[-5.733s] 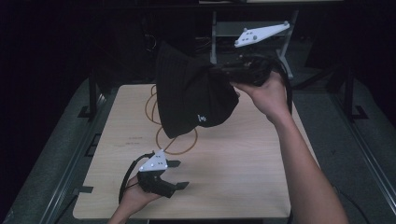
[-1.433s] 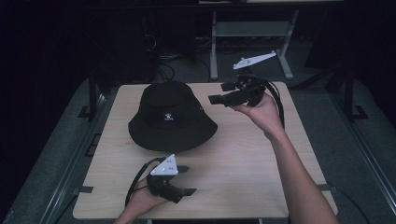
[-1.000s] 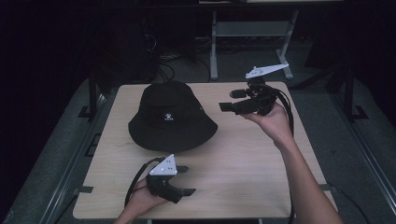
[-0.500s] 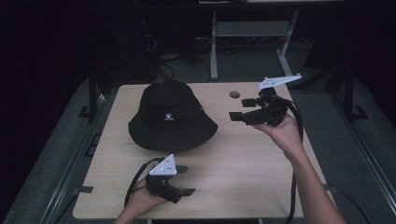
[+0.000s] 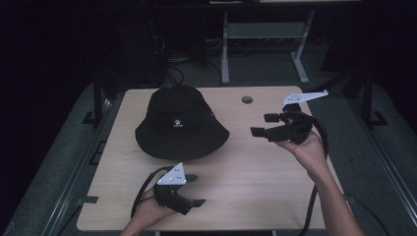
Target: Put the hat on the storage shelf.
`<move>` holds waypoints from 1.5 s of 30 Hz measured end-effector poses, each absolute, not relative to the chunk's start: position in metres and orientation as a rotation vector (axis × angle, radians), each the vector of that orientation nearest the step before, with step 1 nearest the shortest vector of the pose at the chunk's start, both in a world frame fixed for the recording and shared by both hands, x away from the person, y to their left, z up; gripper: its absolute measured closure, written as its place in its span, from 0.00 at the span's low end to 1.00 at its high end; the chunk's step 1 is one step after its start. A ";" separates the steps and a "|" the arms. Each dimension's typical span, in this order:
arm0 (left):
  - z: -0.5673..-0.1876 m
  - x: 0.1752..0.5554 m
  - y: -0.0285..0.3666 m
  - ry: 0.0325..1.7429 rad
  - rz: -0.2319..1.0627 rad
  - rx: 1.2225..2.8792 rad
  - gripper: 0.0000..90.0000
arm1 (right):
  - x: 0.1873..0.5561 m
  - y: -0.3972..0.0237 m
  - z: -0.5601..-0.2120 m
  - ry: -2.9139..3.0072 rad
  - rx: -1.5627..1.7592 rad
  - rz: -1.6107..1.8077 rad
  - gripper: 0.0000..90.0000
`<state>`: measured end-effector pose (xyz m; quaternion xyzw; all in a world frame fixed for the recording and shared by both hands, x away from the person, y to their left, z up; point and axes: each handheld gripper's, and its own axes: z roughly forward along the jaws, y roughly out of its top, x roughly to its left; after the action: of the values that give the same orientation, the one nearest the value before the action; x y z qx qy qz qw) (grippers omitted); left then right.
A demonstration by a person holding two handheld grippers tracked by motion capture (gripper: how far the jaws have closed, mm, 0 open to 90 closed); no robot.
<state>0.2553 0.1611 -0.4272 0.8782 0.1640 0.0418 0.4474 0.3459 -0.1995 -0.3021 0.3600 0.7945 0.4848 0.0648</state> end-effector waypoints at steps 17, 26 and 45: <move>-0.428 0.254 0.162 0.410 0.110 2.177 0.20 | 0.326 -0.218 -0.328 2.398 1.151 1.434 0.20; -0.428 0.254 0.161 0.407 0.116 2.182 0.20 | 0.312 -0.234 -0.345 2.356 1.202 1.435 0.22; -0.428 0.251 0.161 0.411 0.108 2.179 0.20 | 0.271 -0.268 -0.378 2.290 1.278 1.420 0.22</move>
<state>0.2511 0.1611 -0.4276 0.8791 0.1656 0.0436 0.4447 0.2707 -0.2681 -0.3776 0.4272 0.7654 0.4747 0.0798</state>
